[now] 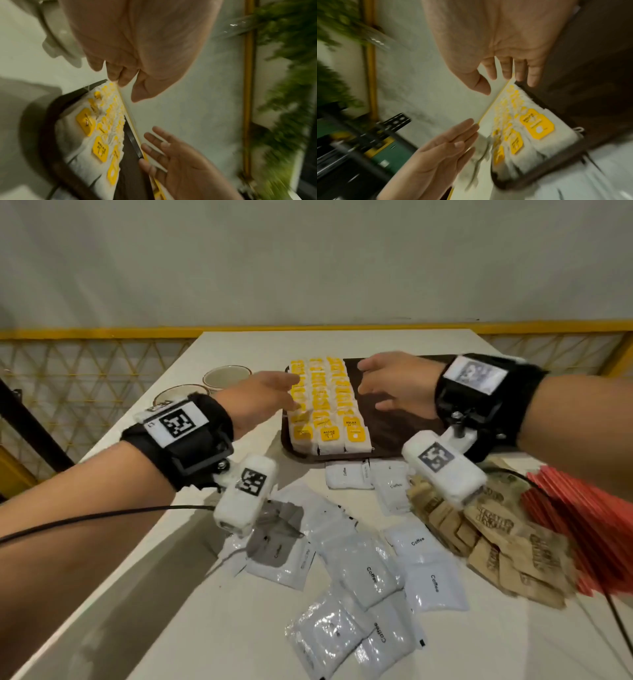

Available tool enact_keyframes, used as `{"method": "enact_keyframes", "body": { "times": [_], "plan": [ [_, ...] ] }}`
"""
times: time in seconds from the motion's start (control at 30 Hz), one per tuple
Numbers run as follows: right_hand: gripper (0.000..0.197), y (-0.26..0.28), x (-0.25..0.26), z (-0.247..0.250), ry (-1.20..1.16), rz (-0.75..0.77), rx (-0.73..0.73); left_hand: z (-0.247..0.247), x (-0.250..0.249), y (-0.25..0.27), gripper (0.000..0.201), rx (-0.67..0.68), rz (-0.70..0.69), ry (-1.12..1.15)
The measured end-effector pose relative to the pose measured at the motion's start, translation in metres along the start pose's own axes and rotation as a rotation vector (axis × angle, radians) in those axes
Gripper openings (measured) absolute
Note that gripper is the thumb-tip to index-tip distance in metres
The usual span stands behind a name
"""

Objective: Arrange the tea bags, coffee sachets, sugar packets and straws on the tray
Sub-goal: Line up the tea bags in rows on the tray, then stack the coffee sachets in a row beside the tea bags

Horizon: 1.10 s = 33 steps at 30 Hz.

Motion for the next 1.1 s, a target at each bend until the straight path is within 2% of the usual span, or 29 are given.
{"method": "enact_keyframes", "body": {
  "times": [0.07,0.13,0.23,0.3,0.37,0.47,0.6,0.73,0.9,0.97,1.1],
  "plan": [
    [0.039,0.044,0.016,-0.008,0.081,0.115,0.131,-0.008,-0.014,0.032,0.036,0.147,-0.137,-0.084],
    [0.038,0.092,0.018,-0.027,0.386,0.214,0.329,-0.027,-0.021,0.071,0.027,0.362,-0.244,-0.269],
    [0.079,0.144,-0.016,-0.050,0.923,0.182,0.571,-0.058,-0.018,0.116,0.050,0.563,-0.352,-0.589],
    [0.100,0.156,-0.035,-0.059,1.164,0.224,0.612,-0.076,-0.020,0.131,0.069,0.594,-0.436,-0.704],
    [0.099,0.157,-0.041,-0.065,1.220,0.240,0.573,-0.091,-0.022,0.136,0.081,0.597,-0.479,-0.830],
    [0.081,0.144,-0.037,-0.070,1.179,0.281,0.527,-0.109,-0.023,0.136,0.091,0.601,-0.500,-1.003],
    [0.063,0.127,-0.029,-0.073,1.092,0.296,0.533,-0.119,-0.016,0.126,0.073,0.542,-0.450,-1.072],
    [0.054,0.114,-0.020,-0.077,1.065,0.342,0.493,-0.112,-0.013,0.109,0.057,0.480,-0.411,-0.908],
    [0.041,0.097,-0.003,-0.066,1.044,0.404,0.341,-0.100,-0.008,0.094,0.021,0.432,-0.344,-0.726],
    [0.034,0.090,0.006,-0.054,1.016,0.402,0.253,-0.091,-0.010,0.088,0.017,0.399,-0.324,-0.656],
    [0.037,0.086,0.030,-0.011,0.913,0.362,-0.028,-0.065,-0.009,0.073,0.013,0.275,-0.285,-0.496]
  ]
}}
Point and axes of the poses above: each hand's wrist, its own y-axis away from the middle knuckle, its own z-axis out of the back of the hand, x = y × z, the point moved 8 cm from there along -y, towards the middle knuckle, and after that the axes turned 1 degree about z, right-handed, at the moved point
